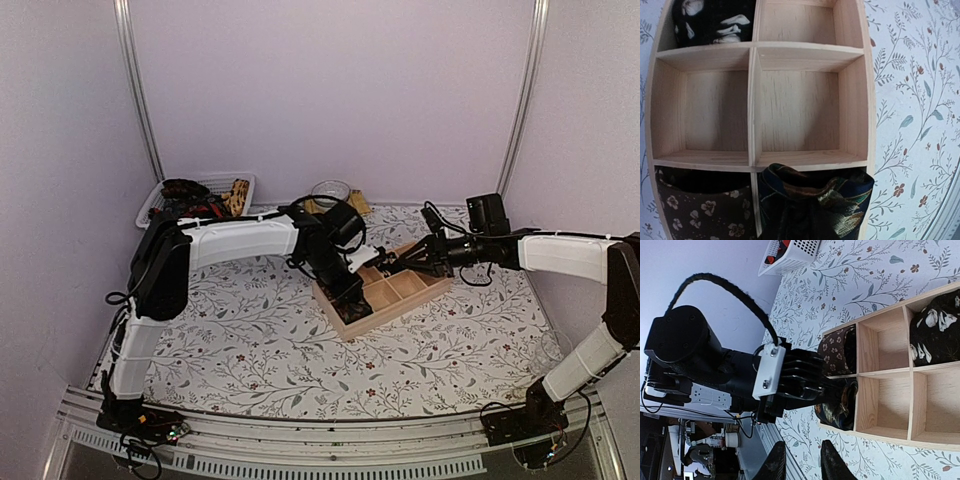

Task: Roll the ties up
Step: Adjust the tie in the storage box, then reset both arms

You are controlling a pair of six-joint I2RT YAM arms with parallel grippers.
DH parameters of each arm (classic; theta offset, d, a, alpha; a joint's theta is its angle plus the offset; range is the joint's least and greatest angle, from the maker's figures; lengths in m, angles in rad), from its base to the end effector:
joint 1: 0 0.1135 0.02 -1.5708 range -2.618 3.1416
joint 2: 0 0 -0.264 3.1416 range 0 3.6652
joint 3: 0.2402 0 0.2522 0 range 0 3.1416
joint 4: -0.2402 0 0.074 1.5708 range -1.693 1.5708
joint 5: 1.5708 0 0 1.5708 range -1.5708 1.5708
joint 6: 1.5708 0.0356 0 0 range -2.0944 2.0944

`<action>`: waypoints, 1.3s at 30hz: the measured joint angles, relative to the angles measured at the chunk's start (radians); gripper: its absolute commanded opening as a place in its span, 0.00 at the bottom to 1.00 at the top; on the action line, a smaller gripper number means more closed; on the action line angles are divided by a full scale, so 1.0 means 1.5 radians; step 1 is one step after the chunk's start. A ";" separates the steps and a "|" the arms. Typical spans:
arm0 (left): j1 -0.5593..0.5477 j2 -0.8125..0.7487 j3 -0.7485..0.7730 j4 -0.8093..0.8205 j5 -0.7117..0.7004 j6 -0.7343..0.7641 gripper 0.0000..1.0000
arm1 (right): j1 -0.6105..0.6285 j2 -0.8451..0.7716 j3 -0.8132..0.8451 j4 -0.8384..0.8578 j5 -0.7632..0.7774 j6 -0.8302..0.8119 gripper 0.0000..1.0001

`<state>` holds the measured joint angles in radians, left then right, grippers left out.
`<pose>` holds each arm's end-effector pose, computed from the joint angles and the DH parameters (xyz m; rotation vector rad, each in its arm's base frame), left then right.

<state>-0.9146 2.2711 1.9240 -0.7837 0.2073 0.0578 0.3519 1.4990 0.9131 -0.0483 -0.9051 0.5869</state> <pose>0.2915 -0.3905 0.1900 1.3563 2.4277 -0.5213 0.2867 0.1351 0.2345 -0.2871 2.3105 1.4977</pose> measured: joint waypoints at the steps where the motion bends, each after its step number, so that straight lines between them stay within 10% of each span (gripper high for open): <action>1: 0.000 0.000 0.004 -0.002 -0.001 -0.001 0.24 | 0.000 0.000 0.001 -0.008 0.007 -0.006 0.29; 11: 0.000 -0.059 0.028 0.018 -0.050 0.000 0.65 | 0.000 0.000 0.060 -0.139 0.165 -0.128 0.58; 14: 0.002 -0.125 0.012 0.041 -0.079 -0.004 1.00 | 0.000 -0.001 0.063 -0.170 0.239 -0.158 0.85; 16: 0.007 -0.179 -0.020 0.063 -0.095 -0.007 1.00 | 0.000 -0.002 0.063 -0.190 0.294 -0.170 1.00; 26: 0.155 -0.462 -0.351 0.248 -0.145 -0.058 1.00 | -0.071 -0.068 0.035 -0.164 0.570 -0.217 1.00; 39: 0.498 -0.740 -0.897 0.741 -0.291 -0.057 1.00 | -0.154 -0.204 -0.359 0.386 0.716 -0.326 1.00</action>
<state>-0.1677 1.1606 0.5777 0.3279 -0.2298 -0.0273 0.1215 1.1927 0.3752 0.5308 0.1696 0.0975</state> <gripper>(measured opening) 0.998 0.997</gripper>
